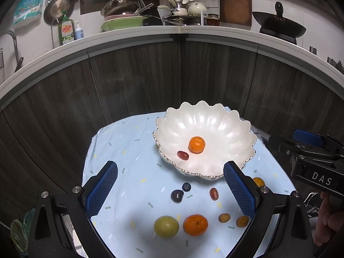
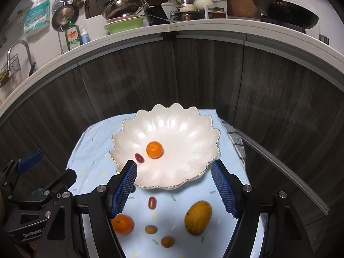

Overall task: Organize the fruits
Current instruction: 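Move both open tools back toward the remaining fruits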

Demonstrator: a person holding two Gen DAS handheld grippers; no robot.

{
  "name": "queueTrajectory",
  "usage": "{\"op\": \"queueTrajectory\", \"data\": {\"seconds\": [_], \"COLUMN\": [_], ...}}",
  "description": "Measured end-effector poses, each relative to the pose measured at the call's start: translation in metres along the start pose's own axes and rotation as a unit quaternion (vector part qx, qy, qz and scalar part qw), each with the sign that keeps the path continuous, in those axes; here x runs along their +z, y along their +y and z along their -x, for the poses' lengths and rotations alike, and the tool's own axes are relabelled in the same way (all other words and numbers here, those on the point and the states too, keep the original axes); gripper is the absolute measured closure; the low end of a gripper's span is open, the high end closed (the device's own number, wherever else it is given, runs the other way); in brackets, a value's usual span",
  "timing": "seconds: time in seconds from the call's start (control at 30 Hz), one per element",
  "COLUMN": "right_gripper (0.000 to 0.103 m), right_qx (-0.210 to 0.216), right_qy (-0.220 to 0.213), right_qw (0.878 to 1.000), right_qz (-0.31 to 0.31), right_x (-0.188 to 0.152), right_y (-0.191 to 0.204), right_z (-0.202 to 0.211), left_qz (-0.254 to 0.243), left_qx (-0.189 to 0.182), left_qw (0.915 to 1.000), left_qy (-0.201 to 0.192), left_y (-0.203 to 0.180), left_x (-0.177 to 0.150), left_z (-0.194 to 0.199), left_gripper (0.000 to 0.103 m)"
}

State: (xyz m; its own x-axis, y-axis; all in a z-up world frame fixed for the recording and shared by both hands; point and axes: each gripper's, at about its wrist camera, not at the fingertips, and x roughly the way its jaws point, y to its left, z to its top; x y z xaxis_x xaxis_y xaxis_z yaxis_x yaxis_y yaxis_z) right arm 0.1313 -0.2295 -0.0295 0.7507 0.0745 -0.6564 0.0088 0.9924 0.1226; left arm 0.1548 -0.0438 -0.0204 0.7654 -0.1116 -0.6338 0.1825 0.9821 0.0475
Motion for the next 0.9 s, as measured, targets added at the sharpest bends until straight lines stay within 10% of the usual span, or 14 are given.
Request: {"op": "queueTrajectory", "data": {"seconds": [0.9], "right_gripper": [0.031], "right_qx": [0.024], "right_qy": [0.056], "right_qw": [0.997], "right_qz": [0.037], "right_x": [-0.047], "right_y": [0.029], "right_z": [-0.033], "left_qz": [-0.001], "left_qx": [0.021], "left_qw": [0.9990], "left_qy": [0.039], "left_y": [0.019], "left_x": [-0.055], "left_z": [-0.018], "left_gripper": [0.003]}}
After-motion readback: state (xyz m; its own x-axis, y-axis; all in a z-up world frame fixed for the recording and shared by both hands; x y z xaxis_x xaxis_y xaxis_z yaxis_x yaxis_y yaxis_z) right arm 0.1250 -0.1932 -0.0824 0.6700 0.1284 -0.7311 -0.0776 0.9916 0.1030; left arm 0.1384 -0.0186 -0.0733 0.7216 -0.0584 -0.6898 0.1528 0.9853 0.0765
